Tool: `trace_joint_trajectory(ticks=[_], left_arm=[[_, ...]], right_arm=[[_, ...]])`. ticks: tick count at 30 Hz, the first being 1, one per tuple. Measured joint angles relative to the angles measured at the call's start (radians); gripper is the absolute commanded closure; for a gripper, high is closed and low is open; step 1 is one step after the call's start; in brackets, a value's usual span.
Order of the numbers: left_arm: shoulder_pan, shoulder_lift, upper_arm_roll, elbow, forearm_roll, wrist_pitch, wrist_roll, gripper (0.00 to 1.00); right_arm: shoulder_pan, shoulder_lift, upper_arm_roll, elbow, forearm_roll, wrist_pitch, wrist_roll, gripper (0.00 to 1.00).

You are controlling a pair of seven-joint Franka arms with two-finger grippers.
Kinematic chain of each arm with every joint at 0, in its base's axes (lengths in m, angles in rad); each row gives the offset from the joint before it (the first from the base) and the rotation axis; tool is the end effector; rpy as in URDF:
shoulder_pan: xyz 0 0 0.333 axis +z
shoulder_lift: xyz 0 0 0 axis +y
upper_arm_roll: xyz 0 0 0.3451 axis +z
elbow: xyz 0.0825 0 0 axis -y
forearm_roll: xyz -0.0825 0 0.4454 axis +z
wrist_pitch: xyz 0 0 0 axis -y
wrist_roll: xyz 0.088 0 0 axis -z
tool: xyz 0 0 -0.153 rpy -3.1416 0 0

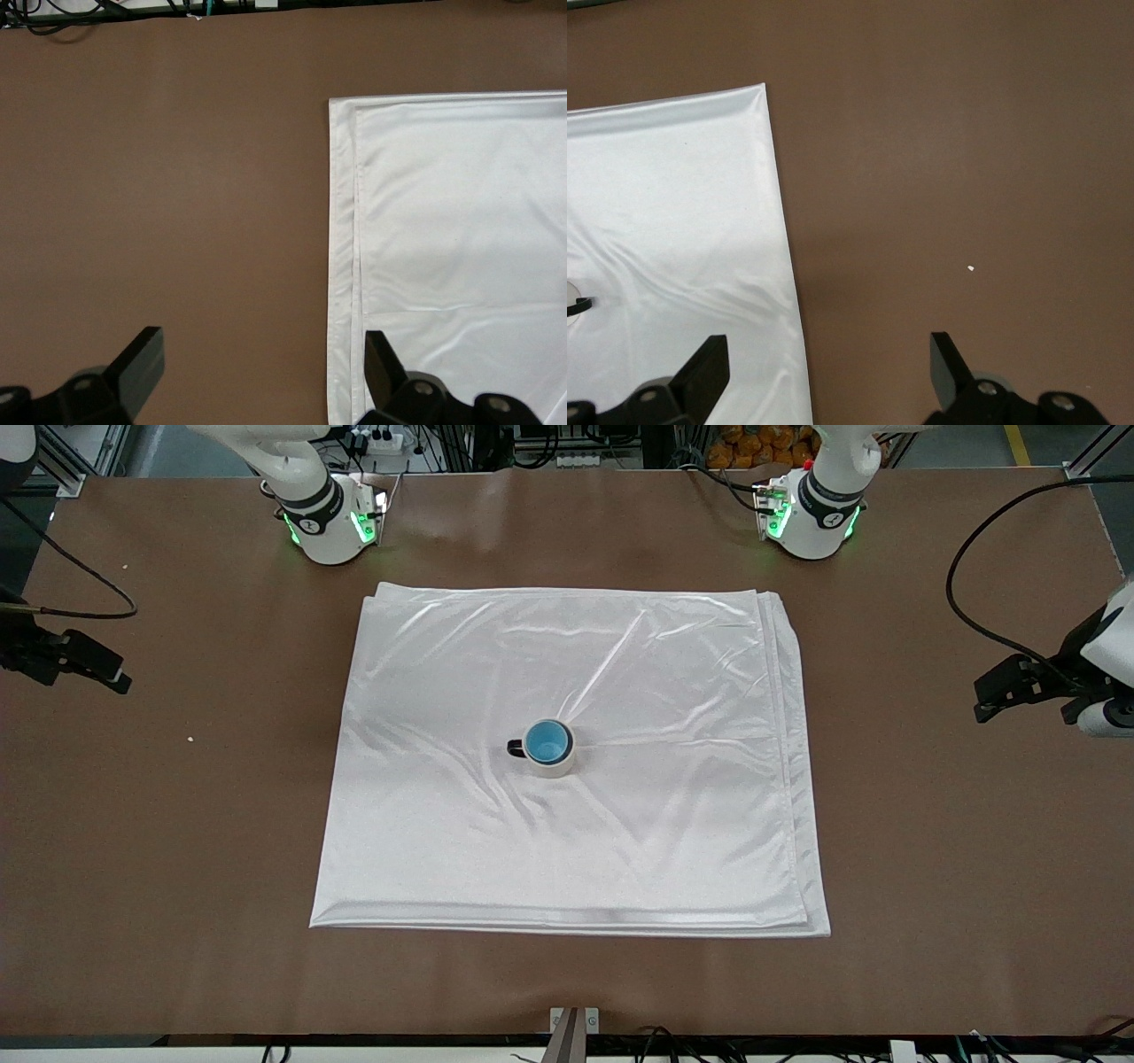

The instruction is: Place blue cup into white mug on cloth

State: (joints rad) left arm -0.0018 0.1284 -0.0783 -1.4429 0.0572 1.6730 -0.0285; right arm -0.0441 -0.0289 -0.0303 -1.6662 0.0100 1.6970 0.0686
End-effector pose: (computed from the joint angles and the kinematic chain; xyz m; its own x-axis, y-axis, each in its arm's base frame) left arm 0.6732 -0.0427 0.6041 0.9931 -0.0554 0.1031 -0.0510 -0.9977 -0.0442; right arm 0.6177 -0.0448 0.5856 0.9879 -0.1437 0.0588 -0.1430 -0.9896 -0.0149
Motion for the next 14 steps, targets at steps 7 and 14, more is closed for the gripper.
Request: trace_joint_trajectory(ticks=[7, 14], left_arm=[[0.000, -0.002, 0.000, 0.000, 0.000, 0.000, 0.000, 0.00], [0.000, -0.002, 0.000, 0.000, 0.000, 0.000, 0.000, 0.00]], right_arm=[[0.000, 0.000, -0.001, 0.000, -0.001, -0.005, 0.000, 0.00], [-0.001, 0.000, -0.002, -0.002, -0.005, -0.012, 0.000, 0.00]])
